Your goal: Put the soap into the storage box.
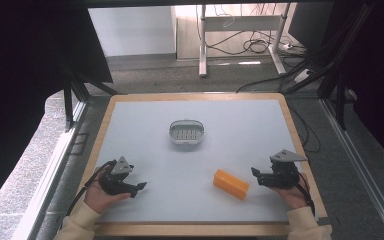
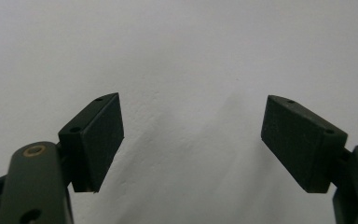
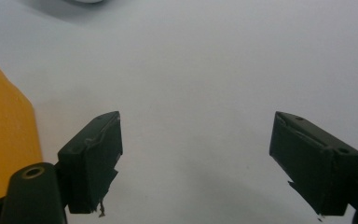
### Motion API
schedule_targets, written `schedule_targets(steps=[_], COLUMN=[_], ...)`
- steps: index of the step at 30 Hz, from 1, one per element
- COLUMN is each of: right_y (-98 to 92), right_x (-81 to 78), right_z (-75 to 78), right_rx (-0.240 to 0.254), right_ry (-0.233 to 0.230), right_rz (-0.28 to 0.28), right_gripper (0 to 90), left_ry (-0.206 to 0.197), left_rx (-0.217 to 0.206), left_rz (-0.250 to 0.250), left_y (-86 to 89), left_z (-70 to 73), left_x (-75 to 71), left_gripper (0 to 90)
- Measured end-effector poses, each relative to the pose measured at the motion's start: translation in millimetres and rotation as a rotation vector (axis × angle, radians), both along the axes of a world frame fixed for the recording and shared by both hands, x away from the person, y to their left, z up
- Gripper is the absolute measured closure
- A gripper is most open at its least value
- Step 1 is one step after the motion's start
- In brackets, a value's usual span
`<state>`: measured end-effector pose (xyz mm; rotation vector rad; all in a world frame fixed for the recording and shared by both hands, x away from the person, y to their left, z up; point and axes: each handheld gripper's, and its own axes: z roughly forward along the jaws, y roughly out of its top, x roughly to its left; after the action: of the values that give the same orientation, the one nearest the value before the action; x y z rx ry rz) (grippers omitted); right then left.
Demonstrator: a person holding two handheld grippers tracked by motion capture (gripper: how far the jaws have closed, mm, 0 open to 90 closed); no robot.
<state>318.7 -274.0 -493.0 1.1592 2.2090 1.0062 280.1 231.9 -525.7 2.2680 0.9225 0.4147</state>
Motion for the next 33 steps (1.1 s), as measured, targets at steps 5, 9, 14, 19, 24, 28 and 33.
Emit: schedule_targets(steps=[5, 9, 14, 19, 24, 28, 33], right_y=[-0.2, 0.9, 4.4, 15.0, 21.1, 26.2, 32.0], right_x=[-0.6, -1.3, -1.3, -0.5, 1.5, 3.7, 2.1], right_z=[-1.0, 1.1, 7.1, 21.6, 30.1, 36.3, 41.3], right_rx=[-0.004, -0.006, -0.002, -0.015, -0.019, -0.024, -0.003], right_ry=[0.011, 0.01, 0.015, 0.017, 0.023, 0.034, 0.04], right_rz=[0.013, 0.026, 0.044, 0.073, 0.084, 0.104, 0.132], right_gripper=[20.2, 21.4, 22.5, 24.0, 25.4, 25.5, 25.9], left_ry=[0.005, 0.003, 0.008, -0.002, -0.006, -0.007, -0.006], left_rx=[0.004, 0.001, -0.007, -0.003, -0.011, -0.012, -0.007], left_rz=[-0.002, -0.005, -0.004, -0.017, -0.022, -0.022, -0.02], left_y=[-1.4, -1.2, -1.3, -0.5, 0.0, 0.8, -0.7], left_z=[-1.3, -0.6, -0.1, 2.7, 3.4, 4.1, 3.6], left_x=[0.0, -0.4, -0.2, -1.6, -2.0, -2.2, -2.3], left_gripper=[21.0, 21.0, 21.0, 21.0, 21.0, 21.0, 21.1])
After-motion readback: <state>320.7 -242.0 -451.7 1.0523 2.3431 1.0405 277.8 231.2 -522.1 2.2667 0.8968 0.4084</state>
